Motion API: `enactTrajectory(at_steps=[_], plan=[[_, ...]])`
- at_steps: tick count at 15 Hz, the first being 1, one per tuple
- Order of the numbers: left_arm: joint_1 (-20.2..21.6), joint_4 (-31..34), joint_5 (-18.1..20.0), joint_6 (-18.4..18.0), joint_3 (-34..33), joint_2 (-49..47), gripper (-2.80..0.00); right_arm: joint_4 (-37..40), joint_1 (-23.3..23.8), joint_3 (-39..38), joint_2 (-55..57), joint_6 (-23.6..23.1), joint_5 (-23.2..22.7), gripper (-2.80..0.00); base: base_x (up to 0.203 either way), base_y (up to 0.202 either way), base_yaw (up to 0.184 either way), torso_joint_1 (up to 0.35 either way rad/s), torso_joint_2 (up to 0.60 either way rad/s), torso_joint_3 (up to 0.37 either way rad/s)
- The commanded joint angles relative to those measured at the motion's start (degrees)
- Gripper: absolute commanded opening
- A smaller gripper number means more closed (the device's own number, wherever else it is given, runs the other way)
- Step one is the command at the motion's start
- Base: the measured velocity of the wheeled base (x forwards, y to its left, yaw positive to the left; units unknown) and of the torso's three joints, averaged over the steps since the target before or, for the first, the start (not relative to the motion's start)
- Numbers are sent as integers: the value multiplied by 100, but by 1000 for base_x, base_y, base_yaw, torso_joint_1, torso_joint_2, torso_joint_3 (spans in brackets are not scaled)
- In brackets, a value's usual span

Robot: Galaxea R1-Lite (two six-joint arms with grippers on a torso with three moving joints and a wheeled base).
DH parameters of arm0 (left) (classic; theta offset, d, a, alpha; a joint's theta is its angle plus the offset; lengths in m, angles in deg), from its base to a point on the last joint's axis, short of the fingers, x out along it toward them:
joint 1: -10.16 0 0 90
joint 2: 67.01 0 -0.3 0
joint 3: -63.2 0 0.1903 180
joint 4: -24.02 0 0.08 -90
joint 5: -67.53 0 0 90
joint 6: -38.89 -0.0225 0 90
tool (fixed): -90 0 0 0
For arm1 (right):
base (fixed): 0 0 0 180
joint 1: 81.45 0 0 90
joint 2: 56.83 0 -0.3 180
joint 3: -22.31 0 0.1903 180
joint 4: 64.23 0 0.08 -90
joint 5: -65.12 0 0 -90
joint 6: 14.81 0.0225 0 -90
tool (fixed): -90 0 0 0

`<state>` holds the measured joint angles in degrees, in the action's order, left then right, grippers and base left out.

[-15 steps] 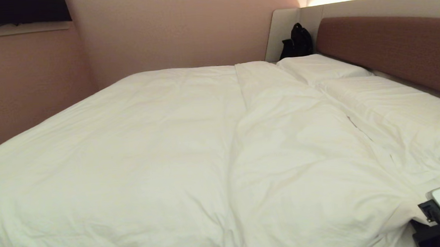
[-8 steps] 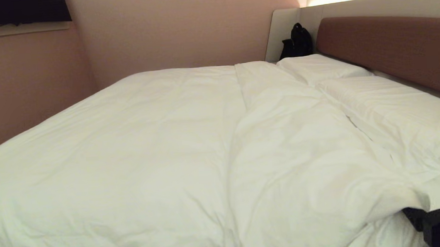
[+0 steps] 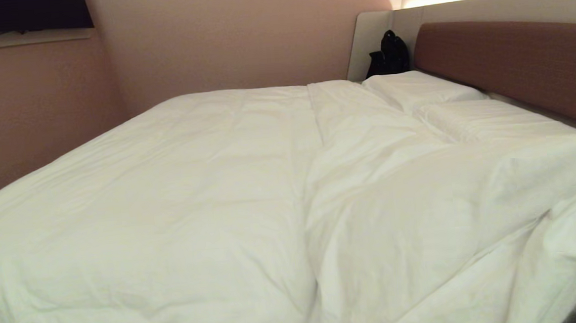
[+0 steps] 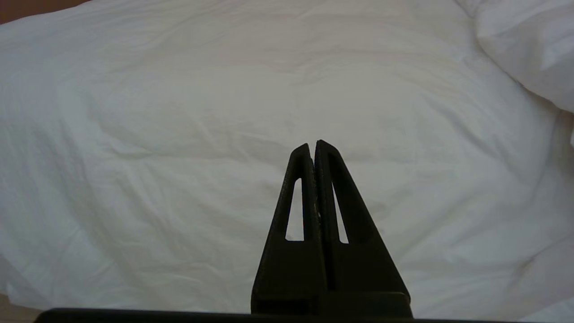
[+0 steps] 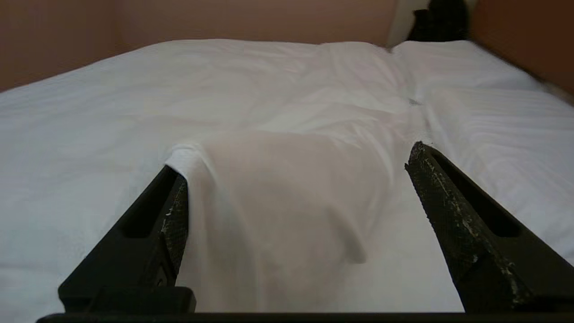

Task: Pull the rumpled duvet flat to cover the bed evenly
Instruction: Flatten the corners of the folded blanket

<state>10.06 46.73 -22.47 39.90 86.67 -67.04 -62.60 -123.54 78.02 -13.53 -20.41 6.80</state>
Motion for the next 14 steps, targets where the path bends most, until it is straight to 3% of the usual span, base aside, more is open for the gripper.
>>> enactTrajectory(at_steps=[1, 10, 14], plan=[[1, -4, 0, 4, -1, 2, -280, 2234, -9, 174, -243, 384, -873, 0, 0, 0, 0, 0, 0, 0], [1, -4, 0, 4, -1, 2, -280, 2279, -3, 424, -382, 384, -1331, 0, 0, 0, 0, 0, 0, 0], [1, -4, 0, 4, -1, 2, -280, 2644, -10, 845, -676, 384, -1469, 0, 0, 0, 0, 0, 0, 0]])
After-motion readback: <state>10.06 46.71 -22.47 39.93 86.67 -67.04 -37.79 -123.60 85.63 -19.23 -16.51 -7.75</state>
